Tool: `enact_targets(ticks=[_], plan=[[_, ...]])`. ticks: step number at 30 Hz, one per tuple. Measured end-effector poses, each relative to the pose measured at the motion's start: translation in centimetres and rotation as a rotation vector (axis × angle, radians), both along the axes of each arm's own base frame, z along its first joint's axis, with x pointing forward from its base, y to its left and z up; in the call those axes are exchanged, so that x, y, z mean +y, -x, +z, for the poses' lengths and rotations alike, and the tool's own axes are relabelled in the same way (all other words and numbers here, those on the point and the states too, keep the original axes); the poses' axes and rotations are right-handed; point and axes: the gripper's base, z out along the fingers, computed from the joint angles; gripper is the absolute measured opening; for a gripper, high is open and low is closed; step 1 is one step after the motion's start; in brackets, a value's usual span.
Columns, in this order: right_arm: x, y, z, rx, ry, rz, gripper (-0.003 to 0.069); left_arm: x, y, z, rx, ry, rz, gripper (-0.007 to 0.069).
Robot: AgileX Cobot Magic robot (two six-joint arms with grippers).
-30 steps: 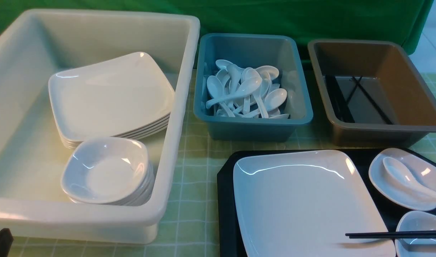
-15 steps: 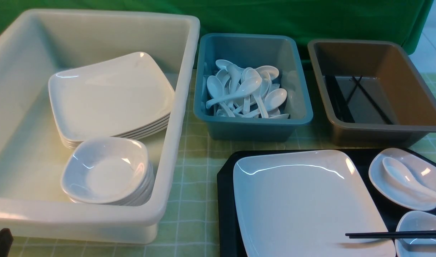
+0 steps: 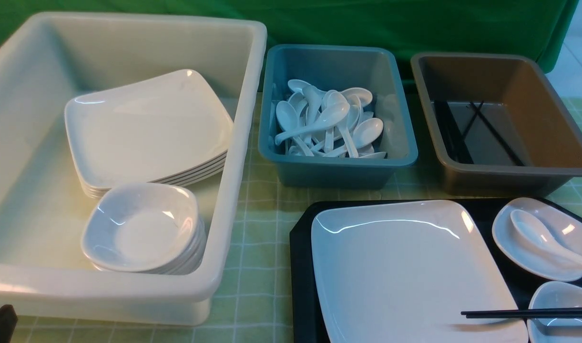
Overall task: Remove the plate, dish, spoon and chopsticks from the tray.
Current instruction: Use the right arm to grab a pair of chopsticks from the plate
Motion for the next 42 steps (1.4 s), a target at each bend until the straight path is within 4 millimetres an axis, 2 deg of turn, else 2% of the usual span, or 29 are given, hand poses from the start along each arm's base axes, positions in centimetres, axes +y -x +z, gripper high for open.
enact_targets(ticks=[13, 16, 17, 19, 23, 26, 28, 31, 32, 33, 34, 35, 36, 37, 38, 39, 41, 42], plan=[[0.0, 0.0, 0.0, 0.002, -0.013, -0.001, 0.0239, 0.0, 0.0, 0.0, 0.000, 0.000, 0.000, 0.0232], [0.2, 0.0, 0.0, 0.033, -0.248, -0.013, 0.0239, 0.0, 0.0, 0.0, 0.000, 0.000, 0.000, 0.0232], [0.3, 0.0, 0.1, 0.057, -0.409, -0.024, 0.0239, 0.0, 0.0, 0.0, 0.000, 0.000, 0.000, 0.0232], [0.4, 0.1, 0.1, 0.088, -0.610, -0.040, 0.0239, 0.0, 0.0, 0.0, 0.000, 0.000, 0.000, 0.0232], [0.5, 0.1, 0.1, 0.110, -0.761, -0.056, 0.0239, 0.0, 0.0, 0.0, 0.000, 0.000, 0.000, 0.0232], [0.4, 0.0, 0.4, 0.090, -0.808, -0.056, 0.0236, 0.0, 0.0, 0.0, 0.000, 0.003, 0.000, 0.0232], [0.4, 0.1, 0.9, 0.067, -0.811, -0.049, 0.0209, 0.0, 0.0, 0.0, 0.000, 0.002, 0.000, 0.0232], [0.4, 0.4, 4.5, -0.019, -0.717, -0.009, 0.0091, 0.0, 0.0, 0.0, 0.000, 0.002, 0.000, 0.0232], [0.4, 0.6, 6.5, -0.043, -0.652, 0.002, 0.0054, 0.0, 0.0, 0.0, 0.000, 0.002, 0.000, 0.0232], [0.3, 0.6, 9.0, -0.050, -0.546, 0.004, 0.0034, 0.0, 0.0, 0.0, 0.000, 0.002, 0.000, 0.0232], [0.3, 0.5, 10.2, -0.038, -0.487, 0.001, 0.0028, 0.0, 0.0, 0.0, 0.000, 0.002, 0.000, 0.0232], [0.3, 0.1, 12.4, 0.018, -0.372, -0.014, 0.0020, 0.0, 0.0, 0.0, 0.000, 0.002, 0.000, 0.0232], [0.2, 0.0, 12.8, 0.028, -0.338, -0.022, 0.0020, 0.0, 0.0, 0.0, 0.000, 0.002, 0.000, 0.0232], [0.1, -0.3, 14.3, 0.099, -0.242, -0.041, 0.0018, 0.0, 0.0, 0.0, 0.000, 0.002, 0.000, 0.0232], [-0.3, -1.5, 15.7, 0.256, -0.061, -0.077, 0.0020, 0.0, 0.0, 0.0, 0.000, 0.002, 0.000, 0.0232], [-0.6, -3.3, 16.2, 0.436, 0.078, -0.110, 0.0023, 0.0, 0.0, 0.0, 0.000, 0.002, 0.000, 0.0232], [-0.7, -4.8, 16.2, 0.600, 0.175, -0.120, 0.0031, 0.0, 0.0, 0.0, 0.000, 0.002, 0.000, 0.0232], [-0.8, -6.7, 15.8, 0.741, 0.265, -0.112, 0.0043, 0.0, 0.0, 0.0, 0.000, 0.002, 0.000, 0.0232]])
